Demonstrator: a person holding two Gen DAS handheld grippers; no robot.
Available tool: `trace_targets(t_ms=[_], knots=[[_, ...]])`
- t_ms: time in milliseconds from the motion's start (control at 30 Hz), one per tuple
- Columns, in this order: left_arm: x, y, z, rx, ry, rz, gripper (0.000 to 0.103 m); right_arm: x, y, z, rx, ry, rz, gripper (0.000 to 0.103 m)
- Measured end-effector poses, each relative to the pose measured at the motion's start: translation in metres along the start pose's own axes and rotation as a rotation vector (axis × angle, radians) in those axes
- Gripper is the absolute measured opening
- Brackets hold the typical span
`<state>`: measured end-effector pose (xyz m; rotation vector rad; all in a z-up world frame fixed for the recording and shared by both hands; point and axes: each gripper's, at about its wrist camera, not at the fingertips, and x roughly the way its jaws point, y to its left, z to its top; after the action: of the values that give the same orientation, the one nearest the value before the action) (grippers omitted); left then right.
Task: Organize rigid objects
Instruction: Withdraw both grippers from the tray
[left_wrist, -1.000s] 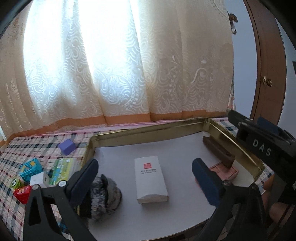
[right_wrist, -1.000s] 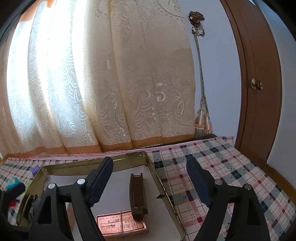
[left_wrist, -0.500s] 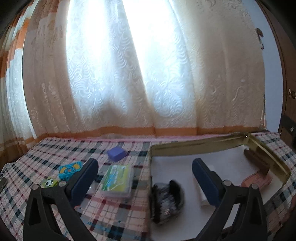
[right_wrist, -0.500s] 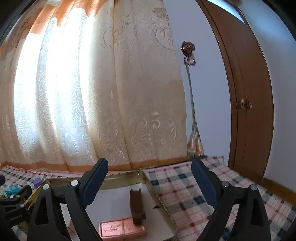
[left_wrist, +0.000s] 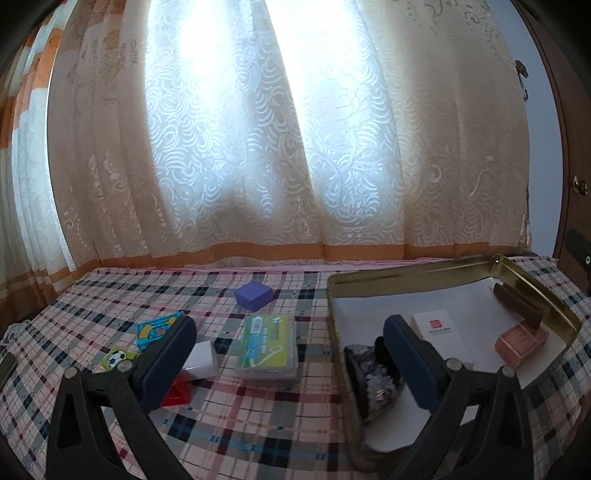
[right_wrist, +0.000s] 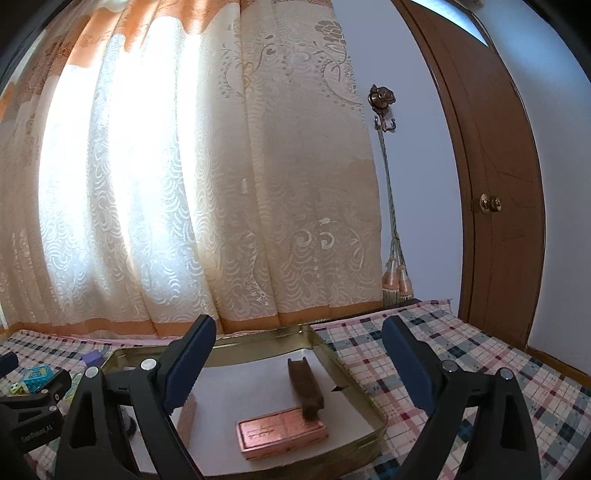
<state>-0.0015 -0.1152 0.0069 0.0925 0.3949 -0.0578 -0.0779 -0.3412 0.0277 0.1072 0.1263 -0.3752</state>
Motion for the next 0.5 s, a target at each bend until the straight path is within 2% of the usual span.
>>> trace_targets(t_ms=[200,500], knots=[[0.004,0.023,-0.003,-0.016,0.026,-0.004,0.103,-0.010,0.016,-0.005,0.012,0.026,0.036,0.093],[0.011,0.068,-0.005,-0.031,0.033,0.040,0.103,-0.019,0.064,-0.016,-0.001,0.073,0.118,0.093]])
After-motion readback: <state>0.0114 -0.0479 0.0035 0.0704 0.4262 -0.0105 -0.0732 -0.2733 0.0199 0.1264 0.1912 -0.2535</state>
